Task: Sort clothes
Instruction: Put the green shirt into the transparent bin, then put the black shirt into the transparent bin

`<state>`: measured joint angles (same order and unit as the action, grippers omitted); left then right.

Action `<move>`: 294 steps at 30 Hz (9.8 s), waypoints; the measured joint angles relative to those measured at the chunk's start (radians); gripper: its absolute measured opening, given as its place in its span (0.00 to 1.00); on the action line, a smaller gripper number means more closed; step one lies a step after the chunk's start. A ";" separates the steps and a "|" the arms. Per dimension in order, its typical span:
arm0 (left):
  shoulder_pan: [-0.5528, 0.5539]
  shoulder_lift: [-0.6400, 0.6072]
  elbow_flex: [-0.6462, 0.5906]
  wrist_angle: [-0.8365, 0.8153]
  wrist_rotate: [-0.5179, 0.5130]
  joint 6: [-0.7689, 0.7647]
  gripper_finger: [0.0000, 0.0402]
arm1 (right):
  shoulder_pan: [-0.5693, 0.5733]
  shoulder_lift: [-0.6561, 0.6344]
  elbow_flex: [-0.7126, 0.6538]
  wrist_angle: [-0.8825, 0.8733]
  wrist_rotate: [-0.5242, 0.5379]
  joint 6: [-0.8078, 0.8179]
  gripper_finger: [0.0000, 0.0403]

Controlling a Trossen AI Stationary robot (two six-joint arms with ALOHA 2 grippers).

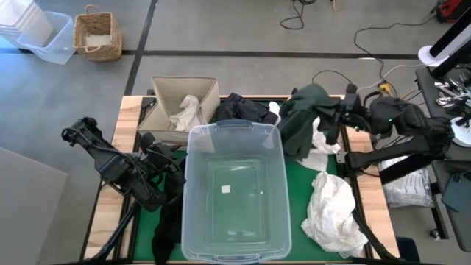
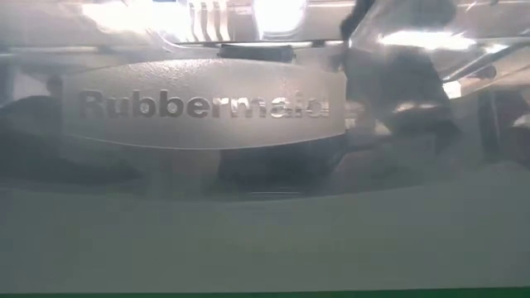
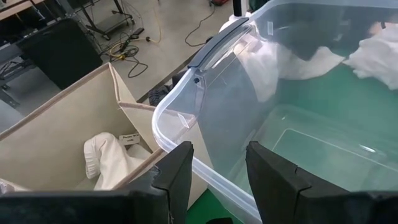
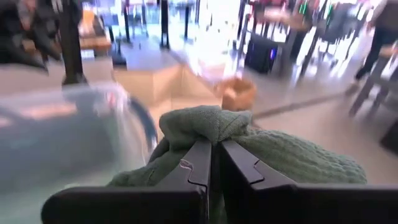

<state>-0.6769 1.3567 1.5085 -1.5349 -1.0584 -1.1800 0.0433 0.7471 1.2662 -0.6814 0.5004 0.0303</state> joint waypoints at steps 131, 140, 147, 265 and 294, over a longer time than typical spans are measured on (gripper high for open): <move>-0.003 0.114 0.238 0.005 -0.031 0.262 0.33 | 0.000 0.810 0.609 -0.383 -0.691 -0.189 0.42; -0.003 0.114 0.238 0.005 -0.031 0.256 0.33 | 0.000 0.735 0.609 -0.383 -0.691 -0.200 0.38; -0.003 0.114 0.238 0.006 -0.031 0.255 0.33 | 0.000 0.635 0.609 -0.401 -0.610 -0.197 0.36; -0.018 0.106 0.252 -0.036 0.961 -0.212 0.33 | 0.000 0.046 -0.268 -0.438 -0.238 0.283 0.32; -0.391 0.241 -0.041 -0.028 0.722 -0.479 0.33 | 0.000 0.046 -0.269 -0.402 -0.238 0.257 0.34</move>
<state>-1.0683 1.5977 1.4677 -1.5631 -0.3368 -1.6588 0.0435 0.7933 0.9974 -1.0832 0.2626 0.2871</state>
